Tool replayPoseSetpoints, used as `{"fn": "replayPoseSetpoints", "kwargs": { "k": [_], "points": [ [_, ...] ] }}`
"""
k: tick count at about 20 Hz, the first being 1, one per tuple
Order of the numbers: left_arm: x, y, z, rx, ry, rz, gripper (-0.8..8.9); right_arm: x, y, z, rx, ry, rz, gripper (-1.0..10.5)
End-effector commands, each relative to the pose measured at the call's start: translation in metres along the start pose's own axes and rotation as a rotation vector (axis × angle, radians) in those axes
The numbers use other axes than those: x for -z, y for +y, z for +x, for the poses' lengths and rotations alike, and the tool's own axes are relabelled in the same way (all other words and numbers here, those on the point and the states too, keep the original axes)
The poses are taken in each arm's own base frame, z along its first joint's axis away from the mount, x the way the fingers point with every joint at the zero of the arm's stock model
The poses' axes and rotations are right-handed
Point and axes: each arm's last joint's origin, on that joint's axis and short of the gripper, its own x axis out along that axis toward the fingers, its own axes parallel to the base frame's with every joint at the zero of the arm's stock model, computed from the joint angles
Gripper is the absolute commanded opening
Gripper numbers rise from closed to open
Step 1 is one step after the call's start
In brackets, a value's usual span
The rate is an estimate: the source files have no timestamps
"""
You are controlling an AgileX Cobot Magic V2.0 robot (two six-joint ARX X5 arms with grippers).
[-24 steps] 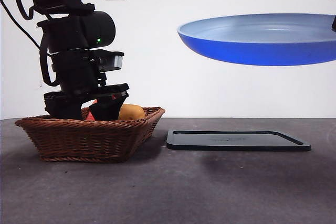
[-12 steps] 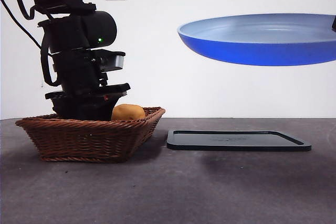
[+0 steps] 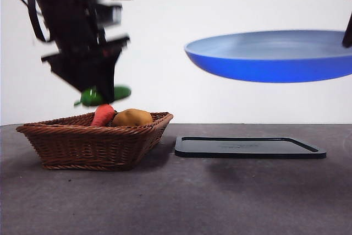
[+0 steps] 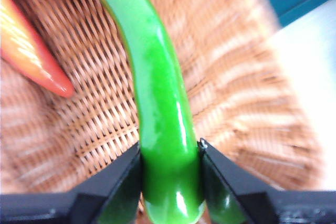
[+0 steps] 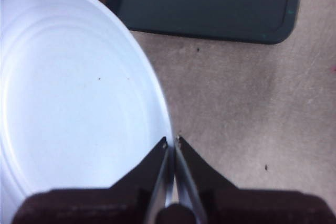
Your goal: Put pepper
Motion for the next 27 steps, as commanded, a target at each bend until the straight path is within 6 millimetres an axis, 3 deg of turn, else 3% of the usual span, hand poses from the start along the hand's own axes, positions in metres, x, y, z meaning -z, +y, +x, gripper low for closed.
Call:
{"fn": "replayPoseSetpoints", "kwargs": {
  "k": [1, 5, 10, 14, 20, 24, 27],
  "points": [
    [-0.007, -0.011, -0.028, 0.096, -0.089, 0.009, 1.36, -0.011, -0.002, 0.014, -0.003, 0.004, 0.057, 0.0],
    [-0.005, -0.035, -0.068, 0.283, -0.195, 0.052, 1.36, -0.023, -0.008, 0.054, -0.006, 0.073, 0.135, 0.0],
    [-0.001, -0.083, -0.067, 0.401, -0.173, 0.178, 1.36, -0.03, -0.003, 0.094, -0.047, 0.115, 0.208, 0.0],
    [-0.005, -0.118, -0.041, 0.381, -0.171, 0.259, 1.36, -0.031, 0.004, 0.099, -0.09, 0.119, 0.214, 0.0],
    [-0.001, -0.131, 0.013, 0.361, -0.031, 0.27, 1.36, -0.03, 0.005, 0.099, -0.088, 0.126, 0.213, 0.0],
    [0.0, -0.132, 0.02, 0.359, -0.012, 0.269, 1.41, -0.03, 0.005, 0.099, -0.088, 0.126, 0.213, 0.0],
    [0.0, -0.132, 0.019, 0.36, -0.012, 0.268, 2.17, -0.03, 0.005, 0.099, -0.088, 0.127, 0.213, 0.0]
  ]
}}
